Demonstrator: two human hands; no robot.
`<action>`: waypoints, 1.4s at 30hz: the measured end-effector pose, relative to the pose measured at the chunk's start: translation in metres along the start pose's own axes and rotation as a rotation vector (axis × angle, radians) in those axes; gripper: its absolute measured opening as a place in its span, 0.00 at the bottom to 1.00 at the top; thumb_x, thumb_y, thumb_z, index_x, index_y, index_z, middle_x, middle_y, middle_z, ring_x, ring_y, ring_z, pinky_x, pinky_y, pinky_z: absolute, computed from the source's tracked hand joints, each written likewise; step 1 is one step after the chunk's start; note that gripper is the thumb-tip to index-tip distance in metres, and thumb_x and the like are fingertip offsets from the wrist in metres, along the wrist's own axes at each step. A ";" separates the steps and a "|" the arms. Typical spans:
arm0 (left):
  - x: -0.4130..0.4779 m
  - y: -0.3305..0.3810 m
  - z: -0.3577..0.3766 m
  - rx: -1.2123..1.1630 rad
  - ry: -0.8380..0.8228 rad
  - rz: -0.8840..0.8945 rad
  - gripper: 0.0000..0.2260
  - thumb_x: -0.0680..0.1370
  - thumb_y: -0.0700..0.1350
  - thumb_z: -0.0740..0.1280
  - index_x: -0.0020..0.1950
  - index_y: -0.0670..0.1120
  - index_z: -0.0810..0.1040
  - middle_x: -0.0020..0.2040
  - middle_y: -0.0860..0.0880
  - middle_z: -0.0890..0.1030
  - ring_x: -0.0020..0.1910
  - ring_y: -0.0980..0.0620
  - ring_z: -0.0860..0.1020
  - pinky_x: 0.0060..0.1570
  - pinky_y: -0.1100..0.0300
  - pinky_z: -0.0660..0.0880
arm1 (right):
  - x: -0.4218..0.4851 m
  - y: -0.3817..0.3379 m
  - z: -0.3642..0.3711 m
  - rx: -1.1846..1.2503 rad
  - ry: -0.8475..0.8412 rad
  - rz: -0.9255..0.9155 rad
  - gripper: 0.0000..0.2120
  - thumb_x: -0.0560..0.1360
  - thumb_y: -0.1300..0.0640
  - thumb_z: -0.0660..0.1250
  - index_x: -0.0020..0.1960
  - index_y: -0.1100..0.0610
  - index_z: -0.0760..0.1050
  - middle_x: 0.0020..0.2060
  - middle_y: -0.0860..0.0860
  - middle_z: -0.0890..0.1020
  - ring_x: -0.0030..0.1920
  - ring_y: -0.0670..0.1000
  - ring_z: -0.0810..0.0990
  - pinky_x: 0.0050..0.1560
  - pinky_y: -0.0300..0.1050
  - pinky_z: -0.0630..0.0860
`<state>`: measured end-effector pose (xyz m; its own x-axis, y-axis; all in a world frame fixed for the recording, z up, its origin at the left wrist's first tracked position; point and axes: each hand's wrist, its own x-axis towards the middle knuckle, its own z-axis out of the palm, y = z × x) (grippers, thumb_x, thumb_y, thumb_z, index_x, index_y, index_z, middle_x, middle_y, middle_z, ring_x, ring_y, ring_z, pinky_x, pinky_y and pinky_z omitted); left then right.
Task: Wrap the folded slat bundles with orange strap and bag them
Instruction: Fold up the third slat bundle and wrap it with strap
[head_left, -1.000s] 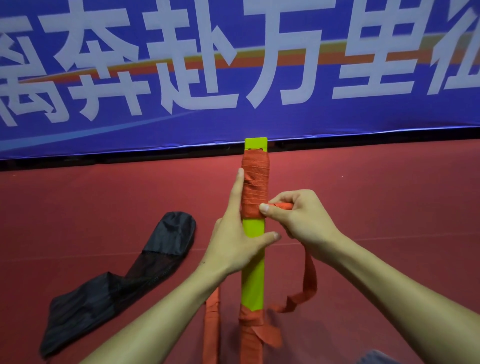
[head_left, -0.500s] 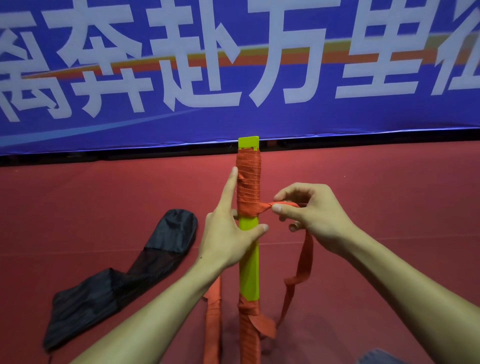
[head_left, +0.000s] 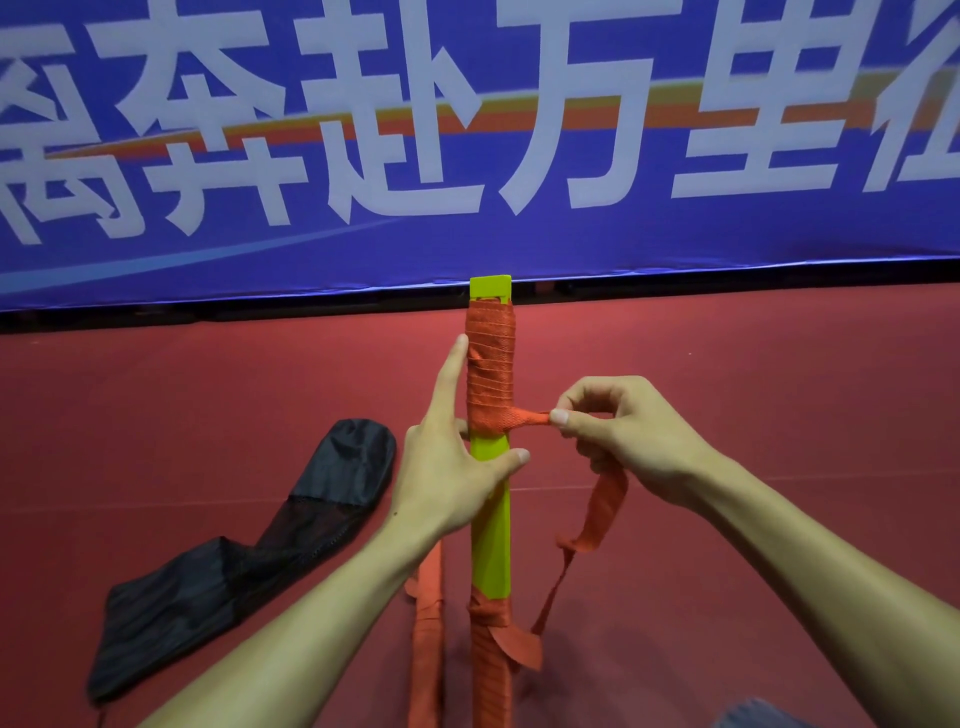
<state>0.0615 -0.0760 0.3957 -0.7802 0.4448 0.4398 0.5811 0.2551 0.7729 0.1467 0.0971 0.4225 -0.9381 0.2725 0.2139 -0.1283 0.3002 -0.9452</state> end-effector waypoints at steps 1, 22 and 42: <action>0.000 0.000 0.000 -0.002 -0.006 -0.001 0.53 0.68 0.44 0.81 0.76 0.72 0.48 0.39 0.54 0.85 0.37 0.54 0.82 0.43 0.63 0.79 | 0.000 0.001 -0.001 -0.007 -0.005 -0.007 0.06 0.75 0.61 0.71 0.39 0.60 0.78 0.29 0.54 0.75 0.29 0.49 0.71 0.28 0.41 0.70; -0.002 0.002 0.002 0.067 -0.028 -0.055 0.53 0.68 0.44 0.81 0.76 0.72 0.48 0.37 0.57 0.83 0.36 0.61 0.82 0.45 0.66 0.77 | -0.001 -0.004 0.000 -0.192 -0.093 0.045 0.09 0.73 0.58 0.74 0.38 0.61 0.79 0.26 0.47 0.71 0.26 0.43 0.64 0.28 0.35 0.60; -0.005 0.009 0.008 -0.432 -0.150 -0.209 0.38 0.79 0.33 0.68 0.73 0.71 0.59 0.50 0.44 0.85 0.41 0.51 0.83 0.43 0.57 0.77 | 0.003 0.002 0.004 -0.233 0.048 -0.136 0.08 0.76 0.61 0.70 0.39 0.57 0.81 0.30 0.54 0.82 0.30 0.50 0.78 0.35 0.48 0.76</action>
<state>0.0718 -0.0693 0.3968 -0.8093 0.5487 0.2097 0.2423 -0.0133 0.9701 0.1422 0.0947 0.4205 -0.9001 0.2566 0.3521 -0.1698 0.5375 -0.8260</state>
